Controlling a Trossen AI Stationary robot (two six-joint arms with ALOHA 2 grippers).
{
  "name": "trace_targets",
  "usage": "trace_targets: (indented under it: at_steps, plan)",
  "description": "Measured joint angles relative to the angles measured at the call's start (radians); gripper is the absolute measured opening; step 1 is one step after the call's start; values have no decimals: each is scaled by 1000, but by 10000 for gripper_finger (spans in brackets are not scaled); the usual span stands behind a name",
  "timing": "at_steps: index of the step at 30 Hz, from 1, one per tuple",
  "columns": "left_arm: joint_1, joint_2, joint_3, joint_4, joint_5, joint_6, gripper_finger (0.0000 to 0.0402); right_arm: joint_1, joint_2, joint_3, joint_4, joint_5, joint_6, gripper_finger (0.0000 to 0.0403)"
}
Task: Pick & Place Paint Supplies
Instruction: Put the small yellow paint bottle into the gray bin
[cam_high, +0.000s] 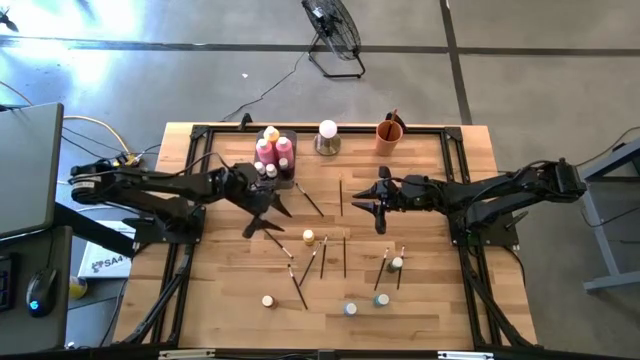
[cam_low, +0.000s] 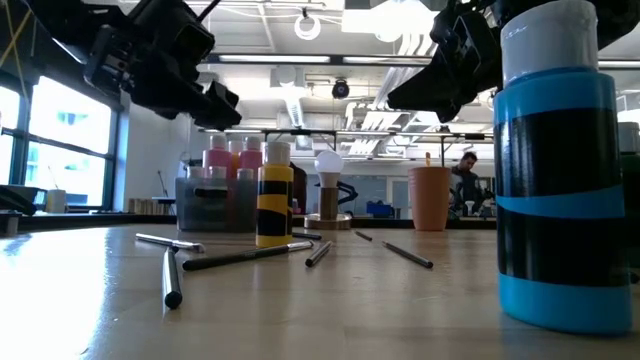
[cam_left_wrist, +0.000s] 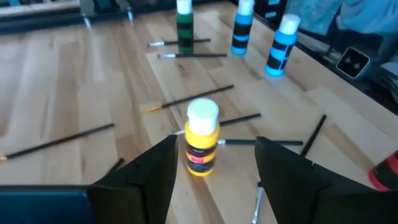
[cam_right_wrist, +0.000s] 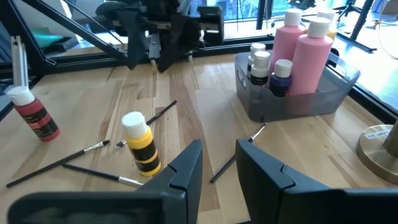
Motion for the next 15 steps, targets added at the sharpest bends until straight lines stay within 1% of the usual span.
trace_targets:
  at_steps: [7, 10, 15]
  plan:
    - [-76, 103, 0, 130, -47, 0, 212, 0, 0, 0, 0, 0, 0, 91]
    - [-98, 141, 0, 171, -85, -5, 212, 0, 0, 0, 0, 0, 0, 91]
    - [-121, 193, 0, 257, -142, -105, 212, 0, 0, 0, -1, 0, 0, 91]
